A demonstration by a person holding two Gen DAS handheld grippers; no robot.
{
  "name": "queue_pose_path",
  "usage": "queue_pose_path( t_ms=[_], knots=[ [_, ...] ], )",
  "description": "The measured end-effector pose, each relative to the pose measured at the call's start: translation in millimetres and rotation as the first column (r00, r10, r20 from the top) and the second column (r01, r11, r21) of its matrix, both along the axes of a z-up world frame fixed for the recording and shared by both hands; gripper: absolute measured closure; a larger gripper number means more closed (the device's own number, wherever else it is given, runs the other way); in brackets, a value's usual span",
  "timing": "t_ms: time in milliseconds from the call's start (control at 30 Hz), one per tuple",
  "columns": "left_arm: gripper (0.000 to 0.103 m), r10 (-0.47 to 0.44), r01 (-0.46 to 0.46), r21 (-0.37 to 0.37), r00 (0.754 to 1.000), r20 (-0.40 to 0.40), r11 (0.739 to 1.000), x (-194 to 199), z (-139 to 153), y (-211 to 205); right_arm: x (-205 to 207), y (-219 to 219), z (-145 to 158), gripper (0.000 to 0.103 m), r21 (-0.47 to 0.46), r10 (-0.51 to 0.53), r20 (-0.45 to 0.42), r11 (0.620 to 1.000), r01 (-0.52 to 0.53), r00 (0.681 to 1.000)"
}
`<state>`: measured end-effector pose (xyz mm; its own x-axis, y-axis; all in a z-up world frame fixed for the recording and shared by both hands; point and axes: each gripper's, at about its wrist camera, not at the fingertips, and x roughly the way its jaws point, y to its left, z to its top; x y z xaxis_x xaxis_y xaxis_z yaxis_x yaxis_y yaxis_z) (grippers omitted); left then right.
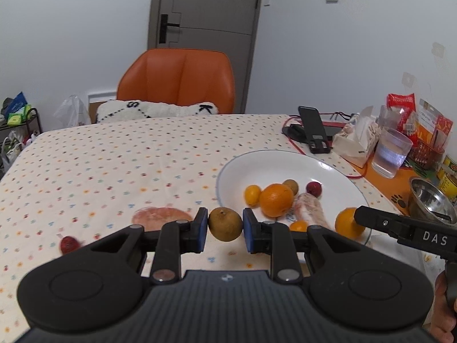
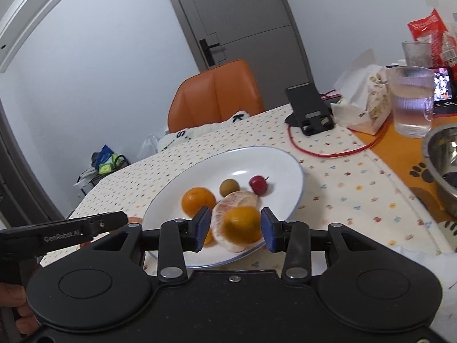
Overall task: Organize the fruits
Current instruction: 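Carry the kiwi and mandarin into the white plate and open both tools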
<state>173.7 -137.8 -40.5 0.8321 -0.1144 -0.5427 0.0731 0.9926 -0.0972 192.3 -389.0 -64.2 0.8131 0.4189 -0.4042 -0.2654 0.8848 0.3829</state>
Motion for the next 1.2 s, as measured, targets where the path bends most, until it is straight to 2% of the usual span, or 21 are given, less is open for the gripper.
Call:
queue_pose_path(
  t_ms=[367,500,567,700,867,1033,1200],
  knots=[
    [0.078,-0.043,0.043,0.009,0.999,-0.011,0.999,13,-4,-22,-6,-1,-3,0.059,0.036,0.018,0.008,0.999,-0.019,1.0],
    [0.073,-0.058,0.058,0.024,0.998,0.004,0.998,12,0,-27,-8,2,-4,0.058,0.035,0.019,-0.002,0.999,-0.019,1.0],
    [0.069,-0.057,0.057,0.026,0.998,0.007,0.998,10,2,-26,-9,2,-4,0.058,0.036,0.016,-0.006,0.999,-0.016,1.0],
    [0.053,-0.041,0.04,0.028,0.999,0.009,0.999,4,3,-19,-13,5,-1,0.057,0.031,0.019,0.002,0.999,-0.019,1.0],
    [0.046,-0.022,0.022,0.024,1.0,0.008,0.999,-4,5,-6,-15,11,2,0.055,0.027,0.025,0.004,0.999,-0.025,1.0],
    [0.03,0.006,-0.006,0.017,1.0,0.017,1.0,-13,7,11,-17,21,6,0.052,0.021,0.034,0.008,0.999,-0.034,0.999],
    [0.024,0.055,-0.055,0.01,0.998,0.009,0.998,-19,6,32,-20,37,11,0.034,0.003,0.052,0.026,0.999,-0.053,0.998]
  ],
)
